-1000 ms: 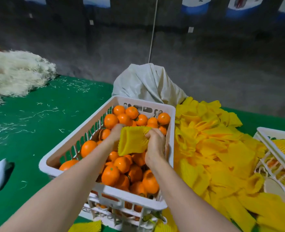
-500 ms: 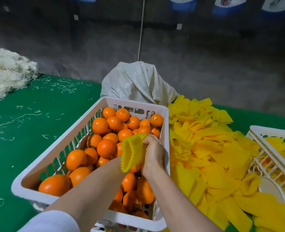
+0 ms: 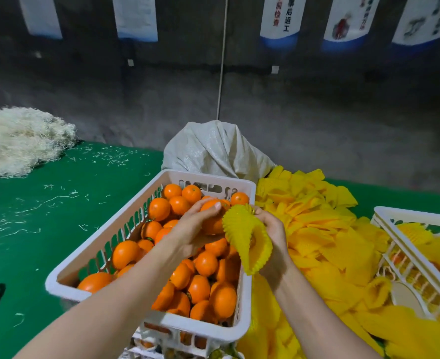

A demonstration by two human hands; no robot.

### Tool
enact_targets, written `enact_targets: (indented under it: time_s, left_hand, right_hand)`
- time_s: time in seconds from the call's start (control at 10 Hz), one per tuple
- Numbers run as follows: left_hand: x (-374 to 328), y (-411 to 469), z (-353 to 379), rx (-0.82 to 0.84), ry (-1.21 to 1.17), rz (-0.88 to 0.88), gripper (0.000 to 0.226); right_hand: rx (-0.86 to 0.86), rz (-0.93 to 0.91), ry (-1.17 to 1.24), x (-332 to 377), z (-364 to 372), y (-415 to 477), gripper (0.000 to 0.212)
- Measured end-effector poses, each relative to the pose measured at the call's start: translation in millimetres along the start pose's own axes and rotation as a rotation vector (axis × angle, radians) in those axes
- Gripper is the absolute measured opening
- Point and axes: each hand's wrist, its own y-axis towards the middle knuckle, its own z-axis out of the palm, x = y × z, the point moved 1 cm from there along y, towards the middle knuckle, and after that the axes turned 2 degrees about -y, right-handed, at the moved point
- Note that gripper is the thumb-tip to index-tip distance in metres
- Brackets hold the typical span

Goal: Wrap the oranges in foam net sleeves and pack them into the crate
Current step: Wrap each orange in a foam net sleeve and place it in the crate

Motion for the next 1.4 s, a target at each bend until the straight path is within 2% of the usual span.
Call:
enact_targets:
  time_s: [0.1, 0.2, 0.3, 0.4, 0.5, 0.6, 0.7, 0.8, 0.9, 1.0, 1.1, 1.4]
  left_hand:
    - [10, -8, 24, 0.028, -0.15, -0.011, 0.025]
    - [20, -14, 54, 0.062, -0.115, 0.029, 0.024]
    - [30, -23, 80, 0.065, -0.101, 0.048, 0.022]
    - [44, -30, 100, 0.074, -0.093, 0.061, 0.022]
    - [55, -39, 119, 0.152, -0.167, 0.051, 0.021]
    - [64, -48, 136, 0.288, -0.206, -0.01, 0.038]
    - [77, -53, 149, 0.263, -0.067, 0.058, 0.06]
    - [85, -62, 167, 0.184, -0.208, 0.032, 0.057]
    - [93, -67, 182, 0.154, -0.258, 0.034, 0.029]
    - [101, -62, 186, 0.134, -0.161, 0.036, 0.022]
    - [110, -53, 182, 0.062, -0.168, 0.023, 0.025]
    - [110, -58, 188, 0.091, -0.151, 0.119, 0.036]
  right_hand:
    - [0.064, -0.064, -0.109, 13, -6, -12, 0.028]
    - [0.109, -0.148, -0.341, 21, -9, -31, 0.029]
    - [0.048, -0.266, -0.527, 35, -23, -48, 0.027]
    - [-0.189, -0.531, -0.761, 55, -44, -61, 0.029]
    - [-0.373, -0.687, -0.832, 72, -61, -71, 0.018]
    - [-0.483, -0.706, -0.871, 82, -78, -80, 0.005]
    - [-0.579, -0.738, -0.887, 87, -88, -88, 0.013]
    - [-0.602, -0.807, -0.899, 84, -92, -99, 0.014]
    - [-0.528, -0.882, -0.963, 66, -92, -113, 0.014]
    - [-0.511, -0.901, -0.974, 65, -102, -116, 0.022]
    - [-0.495, -0.82, -0.913, 87, -117, -110, 0.024]
    - [-0.329, -0.615, -0.776, 116, -137, -96, 0.036]
